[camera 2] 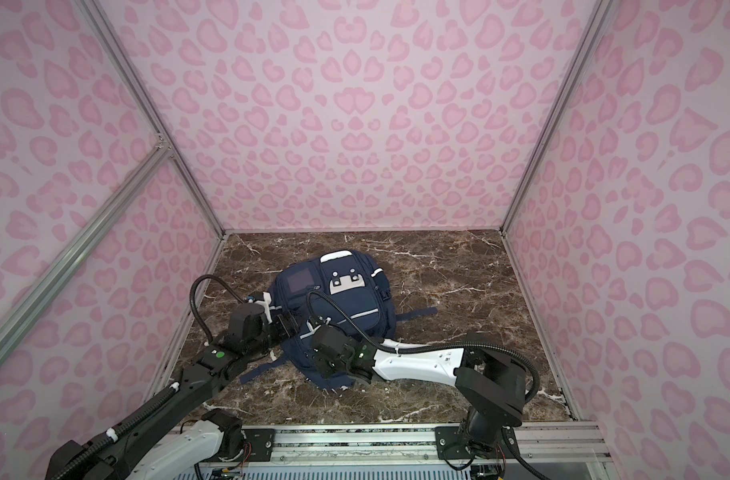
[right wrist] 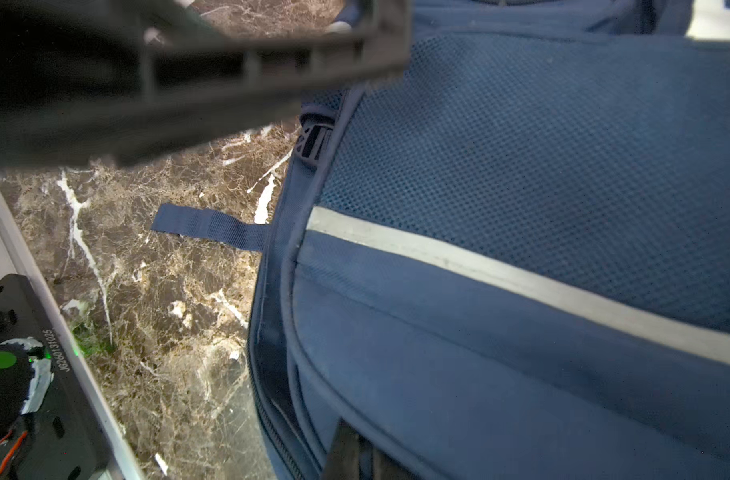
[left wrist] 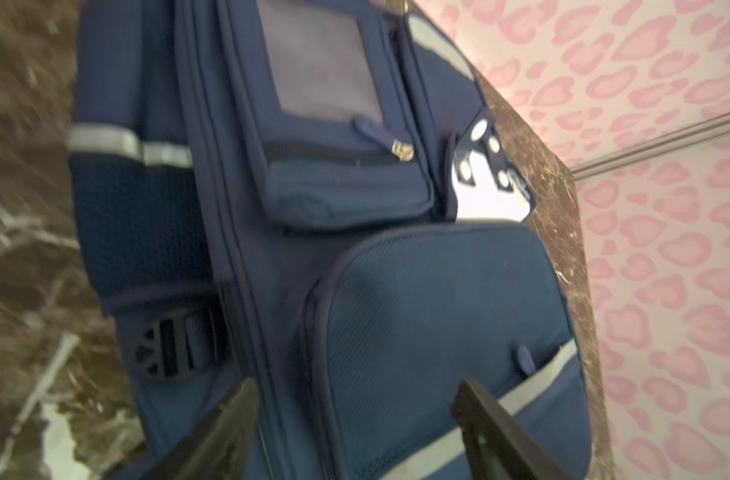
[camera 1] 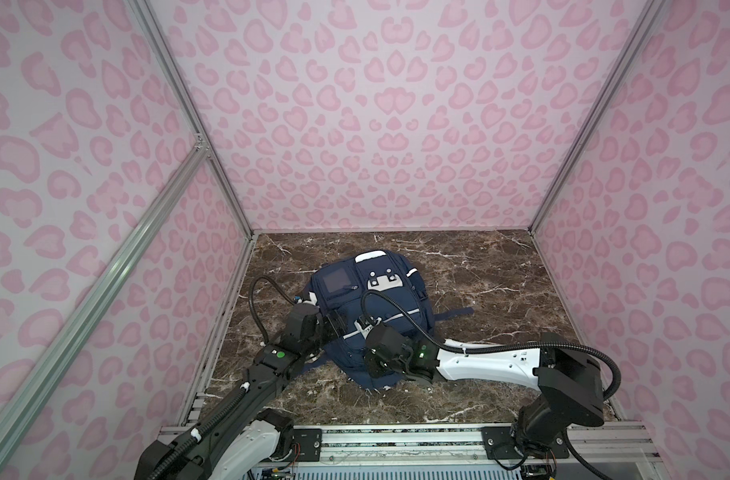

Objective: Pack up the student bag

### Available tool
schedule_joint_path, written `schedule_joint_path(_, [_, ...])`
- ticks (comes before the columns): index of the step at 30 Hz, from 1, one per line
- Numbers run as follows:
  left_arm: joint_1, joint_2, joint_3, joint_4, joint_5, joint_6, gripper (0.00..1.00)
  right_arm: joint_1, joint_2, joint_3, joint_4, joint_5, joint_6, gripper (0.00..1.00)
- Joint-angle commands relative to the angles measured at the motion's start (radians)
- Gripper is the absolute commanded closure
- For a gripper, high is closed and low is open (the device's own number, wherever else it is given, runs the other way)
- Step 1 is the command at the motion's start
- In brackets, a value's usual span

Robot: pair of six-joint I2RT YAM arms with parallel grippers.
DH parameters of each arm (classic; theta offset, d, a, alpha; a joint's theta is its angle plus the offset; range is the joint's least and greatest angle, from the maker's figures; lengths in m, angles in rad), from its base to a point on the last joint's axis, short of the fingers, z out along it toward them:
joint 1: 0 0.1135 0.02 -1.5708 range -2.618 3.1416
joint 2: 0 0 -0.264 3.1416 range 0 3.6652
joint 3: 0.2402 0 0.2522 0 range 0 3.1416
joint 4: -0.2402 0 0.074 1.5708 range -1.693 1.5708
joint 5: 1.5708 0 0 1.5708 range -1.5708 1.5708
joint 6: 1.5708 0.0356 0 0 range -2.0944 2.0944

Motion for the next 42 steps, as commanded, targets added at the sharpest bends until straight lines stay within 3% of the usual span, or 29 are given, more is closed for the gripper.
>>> schedule_joint_path(1, [-0.021,-0.03,-0.035,0.103,0.094,-0.113,0.18,-0.002,-0.008,-0.018,0.058,-0.009,0.018,1.0])
schedule_joint_path(5, [-0.031,-0.002,-0.056,0.16,0.09,-0.141,0.15,0.006,-0.013,-0.035,0.089,-0.033,0.014,1.0])
schedule_joint_path(8, [-0.047,0.068,-0.049,0.228,0.132,-0.154,0.47,0.006,-0.02,-0.031,0.071,-0.022,0.01,1.0])
schedule_joint_path(10, [-0.047,0.093,-0.017,0.169,0.127,-0.121,0.75,-0.005,-0.04,-0.041,0.03,0.011,0.01,1.0])
schedule_joint_path(12, [-0.044,0.081,-0.004,0.106,0.092,-0.082,0.96,-0.021,-0.078,-0.077,0.01,0.029,0.007,1.0])
schedule_joint_path(17, [0.006,0.033,0.003,0.016,0.089,-0.031,0.96,-0.109,-0.182,-0.192,-0.09,0.096,-0.005,1.0])
schedule_joint_path(21, [0.039,0.035,0.005,-0.008,0.114,-0.002,0.96,-0.253,-0.253,-0.264,-0.14,0.136,-0.054,1.0])
schedule_joint_path(24, [0.066,0.048,0.003,-0.006,0.121,0.015,0.96,-0.389,-0.262,-0.239,-0.201,0.116,-0.091,1.0])
schedule_joint_path(27, [0.076,0.088,0.015,0.021,0.123,0.021,0.96,-0.443,-0.291,-0.236,-0.181,0.047,-0.123,1.0])
schedule_joint_path(30, [0.079,0.143,0.057,0.027,0.104,0.04,0.96,-0.416,-0.305,-0.22,-0.21,-0.001,-0.135,1.0])
schedule_joint_path(34, [0.114,0.221,0.153,0.032,0.047,0.076,0.96,-0.3,-0.331,-0.209,-0.246,-0.022,-0.133,1.0])
schedule_joint_path(37, [0.152,0.315,0.25,0.047,0.07,0.088,0.95,-0.227,-0.316,-0.2,-0.187,-0.103,-0.11,1.0])
schedule_joint_path(42, [0.154,0.397,0.376,0.002,-0.018,0.12,0.65,-0.15,-0.218,-0.102,-0.135,-0.1,-0.083,1.0])
